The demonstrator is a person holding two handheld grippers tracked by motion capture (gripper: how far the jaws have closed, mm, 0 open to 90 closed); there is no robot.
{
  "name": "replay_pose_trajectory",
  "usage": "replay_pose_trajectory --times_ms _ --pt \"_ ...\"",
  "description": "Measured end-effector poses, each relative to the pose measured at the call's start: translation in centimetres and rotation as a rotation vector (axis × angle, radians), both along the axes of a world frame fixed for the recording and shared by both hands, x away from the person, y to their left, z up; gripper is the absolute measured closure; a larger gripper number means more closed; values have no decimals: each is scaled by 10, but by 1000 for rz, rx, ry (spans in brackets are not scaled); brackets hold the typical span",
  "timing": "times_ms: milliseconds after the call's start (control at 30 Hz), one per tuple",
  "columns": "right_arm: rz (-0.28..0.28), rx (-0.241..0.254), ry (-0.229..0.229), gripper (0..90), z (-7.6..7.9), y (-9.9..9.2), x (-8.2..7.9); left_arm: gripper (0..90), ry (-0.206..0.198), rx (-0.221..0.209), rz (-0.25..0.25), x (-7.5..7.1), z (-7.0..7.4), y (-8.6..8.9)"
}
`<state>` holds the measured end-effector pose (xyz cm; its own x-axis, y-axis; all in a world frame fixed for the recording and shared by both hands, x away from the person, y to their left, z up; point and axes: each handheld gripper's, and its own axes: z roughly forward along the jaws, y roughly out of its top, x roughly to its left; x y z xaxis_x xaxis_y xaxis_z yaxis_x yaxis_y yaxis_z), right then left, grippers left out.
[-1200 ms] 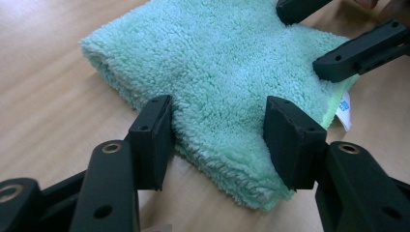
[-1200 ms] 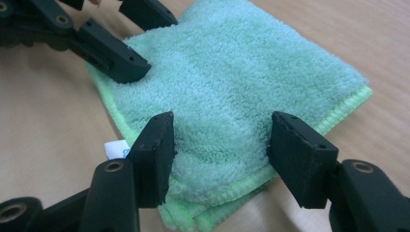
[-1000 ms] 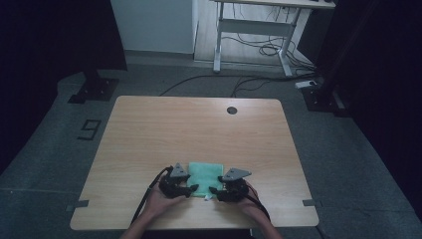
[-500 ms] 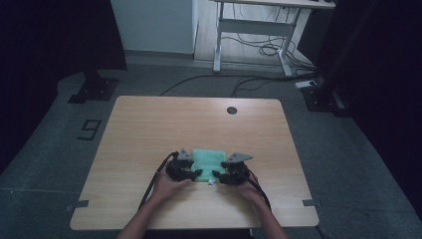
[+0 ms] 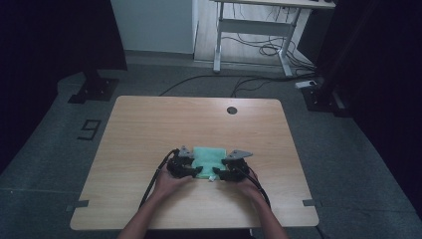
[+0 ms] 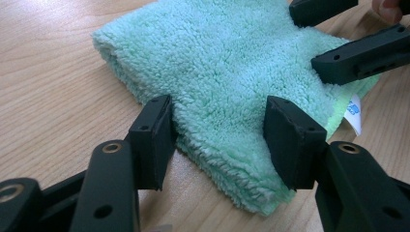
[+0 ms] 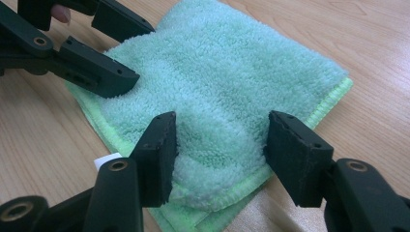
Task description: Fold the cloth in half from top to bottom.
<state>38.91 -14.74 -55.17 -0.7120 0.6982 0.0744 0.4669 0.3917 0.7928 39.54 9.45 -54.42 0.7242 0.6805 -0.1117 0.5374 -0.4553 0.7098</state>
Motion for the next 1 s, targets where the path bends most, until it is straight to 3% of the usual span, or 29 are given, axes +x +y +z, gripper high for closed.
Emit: replay_pose_trajectory --times_ms 300,533,767,1000 --pt "-9 5 -2 429 0 1 -1 428 13 -12 9 1 1 2" --pt "-19 32 -55 399 5 1 -6 404 -40 -40 27 -5 16 8" --pt "-36 54 -81 399 13 0 -13 388 -78 -62 28 -13 30 14" --pt "-38 85 -112 400 23 -4 -25 384 -121 -90 27 -30 42 27"
